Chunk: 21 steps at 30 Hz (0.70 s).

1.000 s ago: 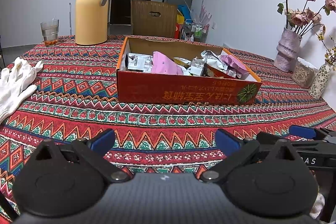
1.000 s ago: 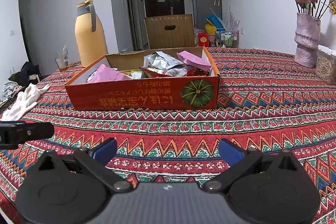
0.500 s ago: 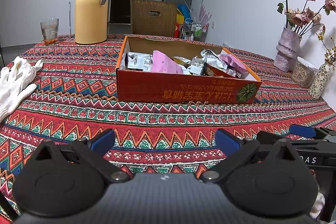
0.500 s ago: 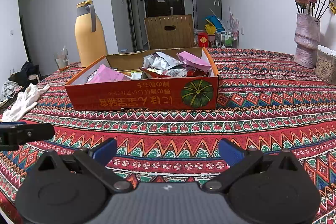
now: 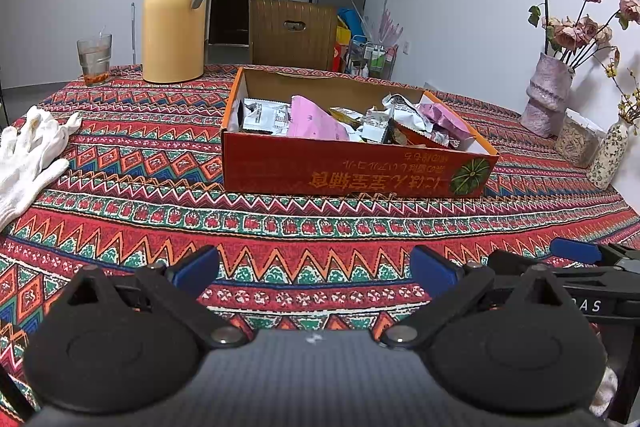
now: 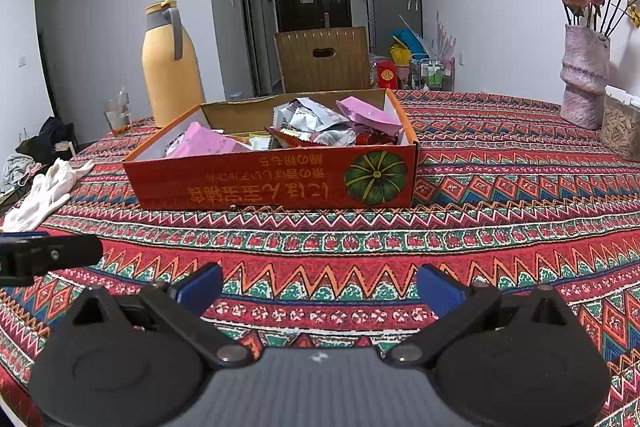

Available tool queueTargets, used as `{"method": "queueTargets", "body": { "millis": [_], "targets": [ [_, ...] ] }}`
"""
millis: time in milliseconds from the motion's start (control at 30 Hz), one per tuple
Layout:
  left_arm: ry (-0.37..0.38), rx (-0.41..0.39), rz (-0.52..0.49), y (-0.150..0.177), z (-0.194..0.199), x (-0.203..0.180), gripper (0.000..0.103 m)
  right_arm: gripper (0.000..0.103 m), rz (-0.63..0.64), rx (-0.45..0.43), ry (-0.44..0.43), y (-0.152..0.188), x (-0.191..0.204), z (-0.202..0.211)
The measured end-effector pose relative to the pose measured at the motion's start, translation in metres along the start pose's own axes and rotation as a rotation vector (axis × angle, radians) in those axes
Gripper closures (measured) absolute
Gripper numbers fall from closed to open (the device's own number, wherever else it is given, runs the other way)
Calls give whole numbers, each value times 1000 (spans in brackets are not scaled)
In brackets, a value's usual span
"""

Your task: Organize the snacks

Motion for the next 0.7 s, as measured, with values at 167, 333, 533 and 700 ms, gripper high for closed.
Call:
{"method": "queueTargets", "body": {
  "millis": [167,333,533,700],
  "targets": [
    [1,2,0,0,0,-1,0,0,0,0,0,0,0,0],
    [3,2,1,1,0,0,0,0,0,1,0,0,0,0],
    [7,0,-6,1,0,-2,0,0,0,2,0,0,0,0],
    [6,0,-7,1,-1,-2,0,0,0,6,0,2,-1,1]
  ]
}}
Point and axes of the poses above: each gripper's, at about its wrist camera, not at the fingertips, and z roughly against the way its jaws point, x to its left, y to its underside, the point moved 10 cm from there along -z, roughly the way its jaws point, and after that the axes turned 7 degrees about -y, right-handed, at the moved point
